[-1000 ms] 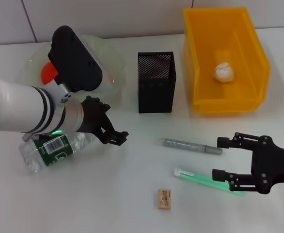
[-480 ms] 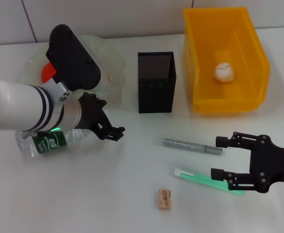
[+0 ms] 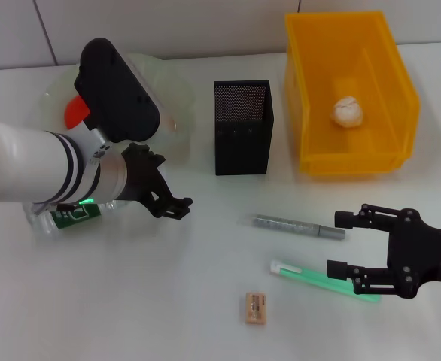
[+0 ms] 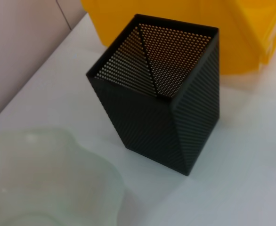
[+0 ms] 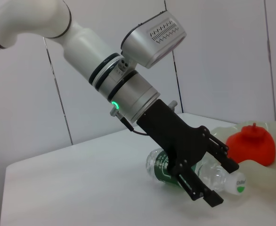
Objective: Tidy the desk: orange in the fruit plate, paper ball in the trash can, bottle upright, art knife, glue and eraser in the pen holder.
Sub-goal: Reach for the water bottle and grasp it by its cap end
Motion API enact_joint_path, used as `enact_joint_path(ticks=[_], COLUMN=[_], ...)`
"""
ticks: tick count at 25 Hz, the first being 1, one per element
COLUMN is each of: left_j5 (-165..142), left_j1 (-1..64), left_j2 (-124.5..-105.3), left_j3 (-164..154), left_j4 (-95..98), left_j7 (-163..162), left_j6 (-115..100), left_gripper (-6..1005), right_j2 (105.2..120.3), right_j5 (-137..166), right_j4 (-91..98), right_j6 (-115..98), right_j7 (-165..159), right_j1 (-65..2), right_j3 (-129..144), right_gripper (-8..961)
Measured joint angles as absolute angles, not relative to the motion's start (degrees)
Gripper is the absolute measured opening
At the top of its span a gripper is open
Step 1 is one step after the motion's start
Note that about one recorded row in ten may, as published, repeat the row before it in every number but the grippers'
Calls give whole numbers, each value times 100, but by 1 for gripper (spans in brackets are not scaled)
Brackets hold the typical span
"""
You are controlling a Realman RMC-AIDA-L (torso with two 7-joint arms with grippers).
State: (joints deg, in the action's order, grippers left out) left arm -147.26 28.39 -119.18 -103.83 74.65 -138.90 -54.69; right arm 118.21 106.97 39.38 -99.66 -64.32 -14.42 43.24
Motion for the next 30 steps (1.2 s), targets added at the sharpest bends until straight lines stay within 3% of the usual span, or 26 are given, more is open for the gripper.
enact_joint_path(ticks=[17, 30], left_j5=[-15415, -16370], left_j1=[2490, 2621], left_j2=[-11912, -11918], left_j3=[-10859, -11568], left_j4=[8303, 8165], left_j7=[-14280, -14782], left_j6=[-5740, -5218], left_gripper=[825, 824], right_j2=[11806, 11814], right_j5=[10696, 10696], right_j4=[3937, 3928], right_j6=[-9919, -9915], right_j7=[-6434, -6434], right_j1=[-1435, -1432], right_j3=[4324, 4324], right_gripper=[791, 791])
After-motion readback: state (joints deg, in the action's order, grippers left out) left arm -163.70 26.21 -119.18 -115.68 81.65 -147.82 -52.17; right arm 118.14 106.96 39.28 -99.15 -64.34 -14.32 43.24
